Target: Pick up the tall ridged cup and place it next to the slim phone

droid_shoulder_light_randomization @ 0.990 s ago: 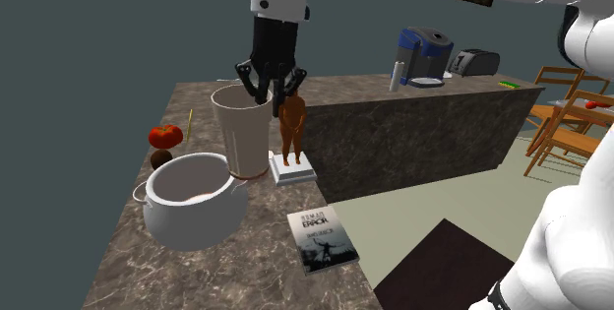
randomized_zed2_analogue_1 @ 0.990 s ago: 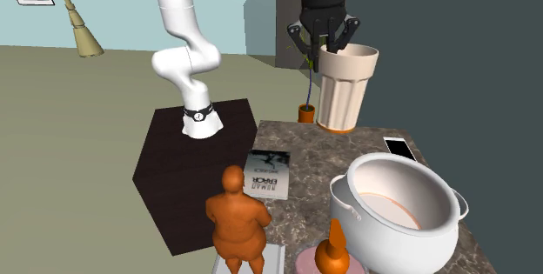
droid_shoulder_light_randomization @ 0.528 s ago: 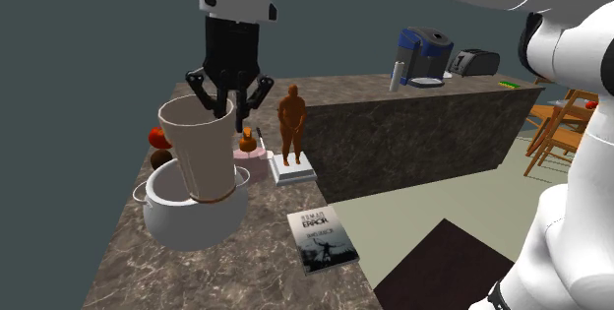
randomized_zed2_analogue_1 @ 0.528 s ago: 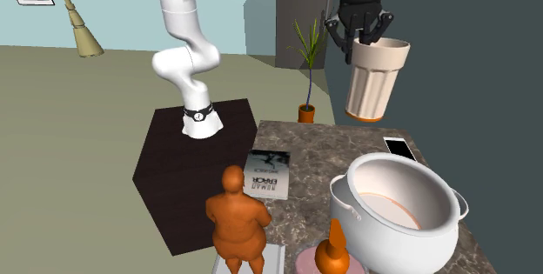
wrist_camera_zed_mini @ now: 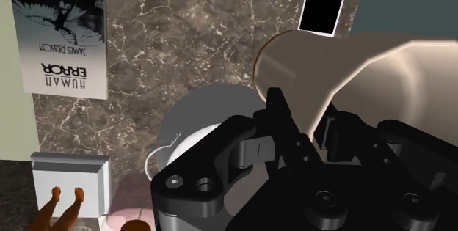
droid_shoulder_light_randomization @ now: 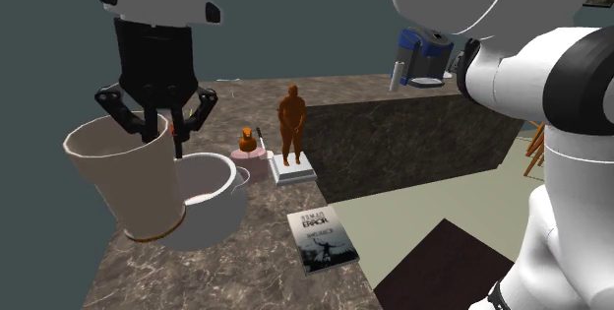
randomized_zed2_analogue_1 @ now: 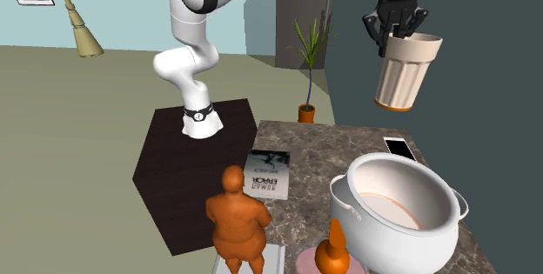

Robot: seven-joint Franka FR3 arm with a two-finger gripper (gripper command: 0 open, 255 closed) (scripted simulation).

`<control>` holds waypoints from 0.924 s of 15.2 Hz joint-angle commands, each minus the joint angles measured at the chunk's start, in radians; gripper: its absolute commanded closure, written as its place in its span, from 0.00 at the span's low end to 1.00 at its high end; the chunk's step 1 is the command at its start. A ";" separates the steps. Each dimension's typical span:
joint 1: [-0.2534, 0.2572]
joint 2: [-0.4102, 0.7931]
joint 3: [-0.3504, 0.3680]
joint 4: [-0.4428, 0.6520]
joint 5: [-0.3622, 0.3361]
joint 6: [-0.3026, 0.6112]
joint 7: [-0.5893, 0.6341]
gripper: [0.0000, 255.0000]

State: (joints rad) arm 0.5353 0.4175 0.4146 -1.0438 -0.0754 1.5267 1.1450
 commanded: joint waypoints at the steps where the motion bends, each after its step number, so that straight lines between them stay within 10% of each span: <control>1: 0.060 0.073 0.004 0.107 -0.034 -0.033 0.044 1.00; 14: 0.003 -0.019 0.006 -0.217 0.003 0.200 0.028 1.00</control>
State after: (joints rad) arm 0.5413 0.4055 0.4202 -1.2348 -0.0749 1.7054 1.1731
